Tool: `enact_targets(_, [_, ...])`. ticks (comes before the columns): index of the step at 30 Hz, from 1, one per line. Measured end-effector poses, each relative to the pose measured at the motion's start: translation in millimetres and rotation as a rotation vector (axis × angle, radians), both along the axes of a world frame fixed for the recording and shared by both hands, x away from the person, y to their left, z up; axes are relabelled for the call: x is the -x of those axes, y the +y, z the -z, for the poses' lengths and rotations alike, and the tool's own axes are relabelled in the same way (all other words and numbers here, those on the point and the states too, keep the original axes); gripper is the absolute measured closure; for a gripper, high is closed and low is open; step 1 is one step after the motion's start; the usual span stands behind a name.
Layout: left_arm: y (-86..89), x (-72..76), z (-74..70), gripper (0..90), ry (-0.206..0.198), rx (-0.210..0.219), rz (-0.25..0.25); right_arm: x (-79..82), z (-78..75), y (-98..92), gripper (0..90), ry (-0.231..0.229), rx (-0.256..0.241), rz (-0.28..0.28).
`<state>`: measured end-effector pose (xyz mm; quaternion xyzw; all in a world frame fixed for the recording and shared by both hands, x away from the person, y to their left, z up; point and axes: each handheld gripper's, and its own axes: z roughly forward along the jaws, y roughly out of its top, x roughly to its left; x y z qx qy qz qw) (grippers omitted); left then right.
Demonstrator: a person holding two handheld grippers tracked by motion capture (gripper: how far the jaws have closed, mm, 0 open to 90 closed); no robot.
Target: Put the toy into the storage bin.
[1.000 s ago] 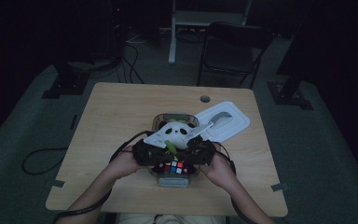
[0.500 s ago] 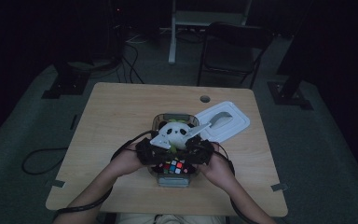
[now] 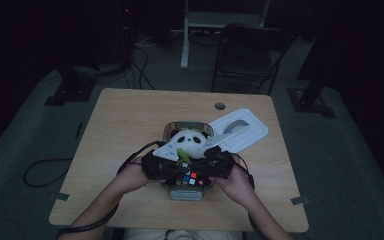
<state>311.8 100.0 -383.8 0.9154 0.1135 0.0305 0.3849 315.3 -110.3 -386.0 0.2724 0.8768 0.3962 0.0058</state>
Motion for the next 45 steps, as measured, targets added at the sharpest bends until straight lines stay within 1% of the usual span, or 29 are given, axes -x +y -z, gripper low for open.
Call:
enact_targets(3, [-0.7, -3.2, 5.6, 90.0, 0.019, -0.019, 0.005, -3.0, 4.3, 2.0, 90.0, 0.007, 0.008, -0.018])
enact_targets(4, [-1.5, -4.5, 8.6, 90.0, 0.023, -0.028, 0.011, -3.5, 6.5, 4.6, 90.0, 0.006, 0.028, -0.02])
enact_targets(6, [-2.2, -7.1, 11.9, 90.0, 0.045, -0.023, 0.013, -5.6, 8.9, 7.0, 90.0, 0.021, 0.061, -0.025])
enact_targets(7, [-5.4, -6.6, 13.5, 90.0, 0.029, -0.058, 0.024, -6.0, 9.2, 8.2, 90.0, 0.024, 0.075, -0.028])
enact_targets(9, [-9.4, -6.9, 14.9, 90.0, 0.018, -0.097, 0.031, -6.4, 11.7, 14.8, 90.0, 0.014, 0.135, -0.033])
enact_targets(10, [-10.4, -6.9, 14.4, 90.0, 0.016, -0.107, 0.034, -6.6, 12.2, 16.8, 90.0, 0.013, 0.149, -0.033])
enact_targets(11, [-11.9, -5.9, 14.9, 90.0, 0.004, -0.108, 0.031, -7.3, 12.2, 17.1, 90.0, 0.017, 0.152, -0.039])
enact_targets(12, [-12.7, -6.0, 14.6, 90.0, -0.003, -0.124, 0.028, -8.1, 13.0, 16.6, 90.0, 0.02, 0.151, -0.034])
enact_targets(13, [-13.3, -5.5, 14.5, 90.0, -0.011, -0.127, 0.029, -7.1, 13.4, 17.7, 90.0, 0.007, 0.156, -0.027])
enact_targets(15, [-12.4, -5.4, 14.1, 90.0, -0.005, -0.117, 0.019, -6.0, 12.7, 18.8, 90.0, -0.004, 0.166, -0.025])
enact_targets(18, [-8.0, -3.2, 11.6, 90.0, -0.012, -0.085, 0.017, -5.5, 10.6, 15.6, 90.0, -0.007, 0.139, -0.034])
enact_targets(22, [1.4, -1.5, 1.9, 90.0, 0.004, 0.016, 0.004, -2.8, -0.2, 8.8, 90.0, -0.009, 0.074, -0.025])
enact_targets(23, [2.1, -0.9, 0.2, 90.0, -0.007, 0.014, 0.002, -2.3, -2.8, 6.1, 90.0, -0.011, 0.051, -0.02])
enact_targets(24, [2.9, -1.6, -0.7, 90.0, -0.003, 0.027, -0.004, -2.4, -4.2, 3.9, 90.0, -0.014, 0.037, -0.014])
enact_targets(25, [4.0, -3.4, -1.0, 90.0, 0.02, 0.043, 0.003, -3.0, -5.0, 1.4, 90.0, -0.016, 0.017, 0.001])
enact_targets(26, [4.0, -3.7, -0.6, 90.0, 0.017, 0.044, -0.006, -4.1, -5.4, -1.7, 85.0, -0.011, -0.005, 0.018])
enact_targets(27, [4.4, -4.6, -0.3, 90.0, 0.018, 0.044, -0.014, -4.7, -5.3, -3.1, 82.9, -0.013, -0.007, 0.023])
enact_targets(28, [5.1, -5.3, 0.1, 90.0, 0.029, 0.05, -0.012, -5.0, -5.5, -5.1, 76.4, -0.014, -0.017, 0.037])
enact_targets(29, [5.7, -5.8, 0.4, 90.0, 0.029, 0.056, -0.017, -5.7, -5.6, -7.1, 76.0, -0.009, -0.026, 0.049])
enact_targets(30, [6.0, -6.1, 0.6, 81.7, 0.033, 0.061, -0.028, -6.1, -5.6, -8.7, 72.4, -0.004, -0.028, 0.051])
enact_targets(32, [7.7, -6.8, 0.4, 78.3, 0.041, 0.076, -0.027, -6.7, -6.3, -11.8, 61.4, -0.003, -0.037, 0.075])
enact_targets(34, [8.9, -6.3, -0.1, 73.0, 0.041, 0.08, -0.036, -9.3, -6.9, -15.7, 53.5, 0.024, -0.068, 0.078])
enact_targets(35, [10.0, -6.4, -0.6, 70.2, 0.042, 0.093, -0.039, -10.3, -7.1, -18.2, 50.9, 0.03, -0.084, 0.086])
enact_targets(37, [12.9, -7.0, -2.1, 62.3, 0.043, 0.107, -0.064, -12.2, -7.4, -24.1, 47.5, 0.031, -0.12, 0.107])
enact_targets(38, [14.3, -7.5, -2.7, 56.3, 0.044, 0.113, -0.069, -12.8, -7.7, -28.5, 46.7, 0.026, -0.137, 0.13])
enact_targets(39, [16.4, -8.3, -3.5, 50.7, 0.049, 0.124, -0.085, -13.0, -7.9, -30.7, 44.3, 0.016, -0.14, 0.141])
enact_targets(41, [21.3, -10.1, -4.9, 43.7, 0.061, 0.147, -0.101, -13.8, -8.0, -37.9, 43.7, -0.005, -0.16, 0.179])
enact_targets(44, [27.7, -11.0, -6.3, 34.8, 0.06, 0.165, -0.108, -15.3, -7.6, -46.2, 40.6, -0.019, -0.156, 0.205])
enact_targets(45, [29.7, -11.1, -6.6, 29.2, 0.061, 0.169, -0.109, -15.3, -7.5, -48.5, 37.2, -0.031, -0.151, 0.218])
